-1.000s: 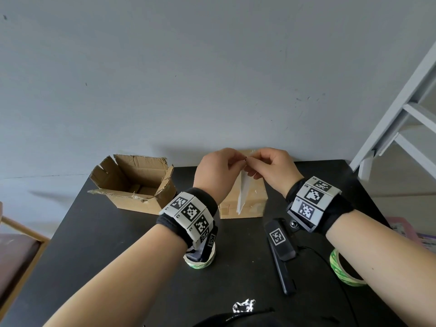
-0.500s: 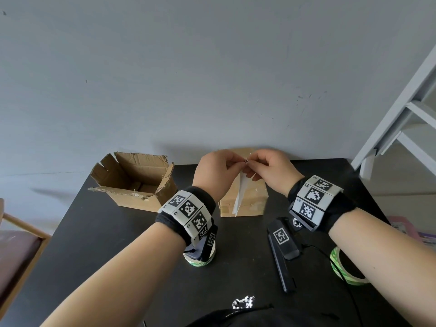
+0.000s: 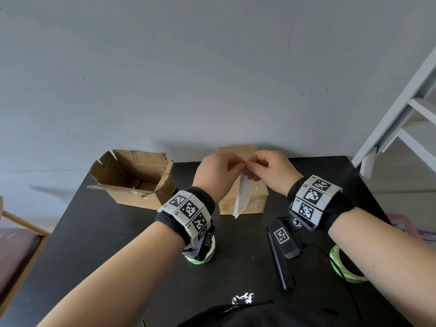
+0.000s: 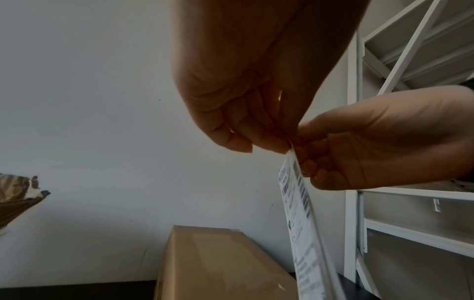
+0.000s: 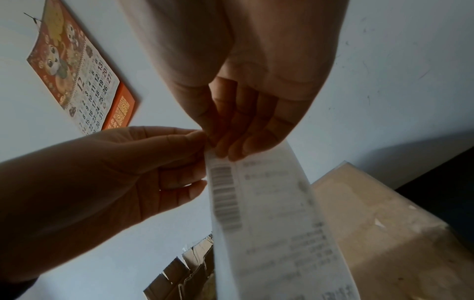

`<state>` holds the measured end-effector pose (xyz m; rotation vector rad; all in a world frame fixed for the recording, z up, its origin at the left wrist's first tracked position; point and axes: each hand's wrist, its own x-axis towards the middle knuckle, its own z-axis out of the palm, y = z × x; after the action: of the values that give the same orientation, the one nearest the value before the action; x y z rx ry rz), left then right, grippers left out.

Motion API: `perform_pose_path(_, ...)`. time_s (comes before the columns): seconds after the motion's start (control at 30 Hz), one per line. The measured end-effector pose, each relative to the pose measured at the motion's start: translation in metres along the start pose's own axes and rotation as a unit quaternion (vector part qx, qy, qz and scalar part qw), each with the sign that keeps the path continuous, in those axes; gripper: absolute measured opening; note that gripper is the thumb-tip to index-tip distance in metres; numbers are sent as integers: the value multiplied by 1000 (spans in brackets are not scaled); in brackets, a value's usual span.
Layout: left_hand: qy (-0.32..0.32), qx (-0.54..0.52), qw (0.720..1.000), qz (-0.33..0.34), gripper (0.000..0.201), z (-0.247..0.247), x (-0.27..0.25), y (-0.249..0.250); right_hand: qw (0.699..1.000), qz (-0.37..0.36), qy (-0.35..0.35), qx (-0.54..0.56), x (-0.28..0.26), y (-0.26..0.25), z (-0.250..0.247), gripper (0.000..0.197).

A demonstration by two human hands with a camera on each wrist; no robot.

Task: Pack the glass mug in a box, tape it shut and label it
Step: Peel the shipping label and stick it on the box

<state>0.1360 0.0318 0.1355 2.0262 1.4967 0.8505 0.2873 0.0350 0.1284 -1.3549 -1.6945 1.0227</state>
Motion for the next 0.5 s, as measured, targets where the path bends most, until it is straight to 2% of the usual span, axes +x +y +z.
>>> perform_pose_path(0.23,-13,-39,999,-24,14,3,-2,-7,1000,4,-5,-11,-1,7,6,13)
perform_pose_path(0.4,-16,-39,999,-33,11,9,-9,-10,1000,6,-9,-22,-6,12,9,22)
perform_pose_path(0.5,-25,-39,998,-44,14,11,-14,-15,999,29,-20,-16,-10,16,12,16)
